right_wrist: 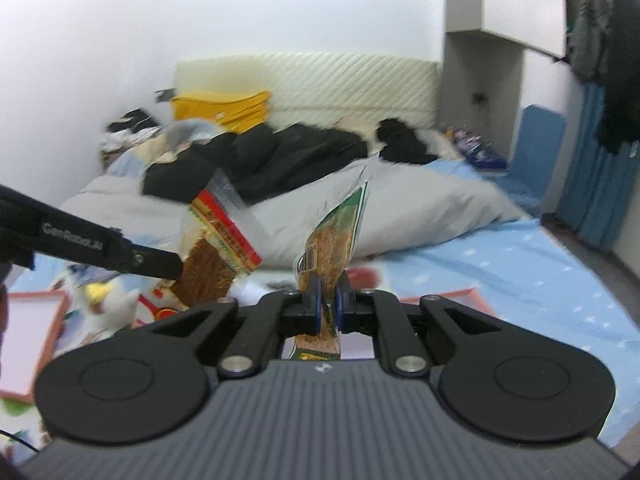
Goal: Organize snacks
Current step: 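Carry both packets over the deep pink box and open the right tool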
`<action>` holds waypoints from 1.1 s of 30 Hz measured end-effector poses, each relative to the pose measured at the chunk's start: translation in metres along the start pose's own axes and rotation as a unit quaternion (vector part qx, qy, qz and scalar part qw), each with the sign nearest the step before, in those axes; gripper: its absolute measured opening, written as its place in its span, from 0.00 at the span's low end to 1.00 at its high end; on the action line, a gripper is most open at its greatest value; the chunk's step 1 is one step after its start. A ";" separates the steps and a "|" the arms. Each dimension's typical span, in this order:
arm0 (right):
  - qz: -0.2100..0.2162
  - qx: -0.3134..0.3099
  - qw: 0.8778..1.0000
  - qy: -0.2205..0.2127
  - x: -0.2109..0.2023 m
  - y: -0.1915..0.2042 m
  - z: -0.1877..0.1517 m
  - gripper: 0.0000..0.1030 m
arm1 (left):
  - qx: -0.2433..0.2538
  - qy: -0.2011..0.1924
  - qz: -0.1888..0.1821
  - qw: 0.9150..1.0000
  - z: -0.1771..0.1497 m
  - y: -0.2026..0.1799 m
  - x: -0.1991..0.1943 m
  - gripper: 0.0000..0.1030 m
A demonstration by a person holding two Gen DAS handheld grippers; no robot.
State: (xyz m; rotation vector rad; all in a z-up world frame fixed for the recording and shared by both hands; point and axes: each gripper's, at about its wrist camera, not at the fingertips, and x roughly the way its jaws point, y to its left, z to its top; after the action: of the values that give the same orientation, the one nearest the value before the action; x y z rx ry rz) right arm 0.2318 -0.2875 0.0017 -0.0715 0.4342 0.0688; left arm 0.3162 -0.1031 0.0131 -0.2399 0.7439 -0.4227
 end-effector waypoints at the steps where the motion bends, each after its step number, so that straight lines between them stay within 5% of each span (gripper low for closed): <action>1: -0.008 0.001 1.000 -0.002 0.001 -0.007 0.001 0.10 | 0.003 0.001 -0.003 1.000 0.004 -0.006 0.004 0.00; 10: -0.052 0.039 0.997 0.035 0.035 -0.063 -0.035 0.10 | 0.023 0.055 -0.018 0.998 0.012 -0.046 0.086 0.00; 22: -0.065 0.070 0.987 0.127 0.094 -0.093 -0.112 0.10 | 0.040 0.155 0.003 0.987 -0.043 -0.045 0.195 0.00; 33: -0.061 0.091 0.981 0.159 0.105 -0.092 -0.135 0.14 | 0.037 0.189 0.023 0.981 -0.062 -0.030 0.218 0.01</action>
State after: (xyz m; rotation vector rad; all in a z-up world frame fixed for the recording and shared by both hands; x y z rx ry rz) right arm 0.2777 -0.3852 -0.1600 0.0725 0.7536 -0.1056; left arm 0.4079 -0.2326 -0.1515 -0.0701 1.1026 -0.4572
